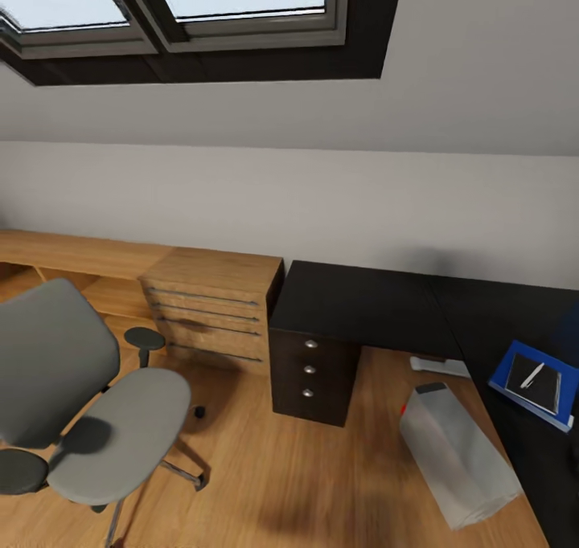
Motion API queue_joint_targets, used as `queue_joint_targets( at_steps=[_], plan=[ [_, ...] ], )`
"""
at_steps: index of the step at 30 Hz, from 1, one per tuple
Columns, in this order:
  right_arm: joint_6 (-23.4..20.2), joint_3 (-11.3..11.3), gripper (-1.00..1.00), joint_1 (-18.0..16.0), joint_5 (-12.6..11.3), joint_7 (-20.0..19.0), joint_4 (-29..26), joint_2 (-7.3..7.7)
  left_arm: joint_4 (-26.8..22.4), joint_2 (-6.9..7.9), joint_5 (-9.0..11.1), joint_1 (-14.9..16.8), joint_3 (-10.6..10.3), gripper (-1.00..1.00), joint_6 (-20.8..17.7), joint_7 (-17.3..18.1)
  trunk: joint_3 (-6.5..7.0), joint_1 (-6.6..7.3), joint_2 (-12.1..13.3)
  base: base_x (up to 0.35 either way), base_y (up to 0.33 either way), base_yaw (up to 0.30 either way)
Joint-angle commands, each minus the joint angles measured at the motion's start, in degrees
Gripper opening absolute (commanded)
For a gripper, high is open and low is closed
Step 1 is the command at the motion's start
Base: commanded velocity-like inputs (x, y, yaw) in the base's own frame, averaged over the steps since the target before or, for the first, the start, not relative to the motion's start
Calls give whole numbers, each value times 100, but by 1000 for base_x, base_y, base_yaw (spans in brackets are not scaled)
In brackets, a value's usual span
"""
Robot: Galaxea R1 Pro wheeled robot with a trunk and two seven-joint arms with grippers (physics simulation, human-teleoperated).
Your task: In the bedroom, organize the workspace by keeping the computer under the desk, ensuring the monitor is on the desk, placing the keyboard on the desk next to the monitor, placing the mouse on the desk next to the keyboard, moving the folder from the swivel chair onto the desk next to the mouse, stacking the notebook on top of the folder with the pen on top of the notebook, and positioning the swivel chair next to the desk.
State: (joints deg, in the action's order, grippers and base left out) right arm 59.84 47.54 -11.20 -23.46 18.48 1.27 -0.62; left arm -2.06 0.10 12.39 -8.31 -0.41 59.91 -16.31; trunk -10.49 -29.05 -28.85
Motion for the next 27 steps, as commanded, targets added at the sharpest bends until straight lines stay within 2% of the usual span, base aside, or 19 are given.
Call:
queue_joint_targets(
  at_steps=[1,7,8,16,18,22,27],
  plan=[
    [16,57,100,19,-25,29,13,-31,29,-11,16,-4,-16,100,9,8,-1,-3,-8,0,0,202],
    [16,62,100,30,-32,141,4,-60,48,-14,11,-4,-18,100,9,7,37,-3,-8,-79,0,213],
    [16,64,100,31,-30,360,-6,-63,50,-14,15,-4,-20,100,9,5,42,-3,-8,-297,0,234],
    [16,55,100,31,-27,839,-15,-89,48,3,44,-4,18,100,9,-27,77,-3,-8,-257,-121,248],
    [16,51,100,31,-27,913,-17,-84,48,6,47,-4,20,100,9,-33,83,-3,-8,-98,-112,265],
    [16,59,100,31,-44,1323,-27,-97,48,15,52,-4,25,100,9,-40,100,-3,-8,-32,-37,251],
    [16,62,100,31,-45,1447,-30,-132,48,19,53,-4,22,100,9,-13,132,-3,-8,-5,-6,208]
  ],
)
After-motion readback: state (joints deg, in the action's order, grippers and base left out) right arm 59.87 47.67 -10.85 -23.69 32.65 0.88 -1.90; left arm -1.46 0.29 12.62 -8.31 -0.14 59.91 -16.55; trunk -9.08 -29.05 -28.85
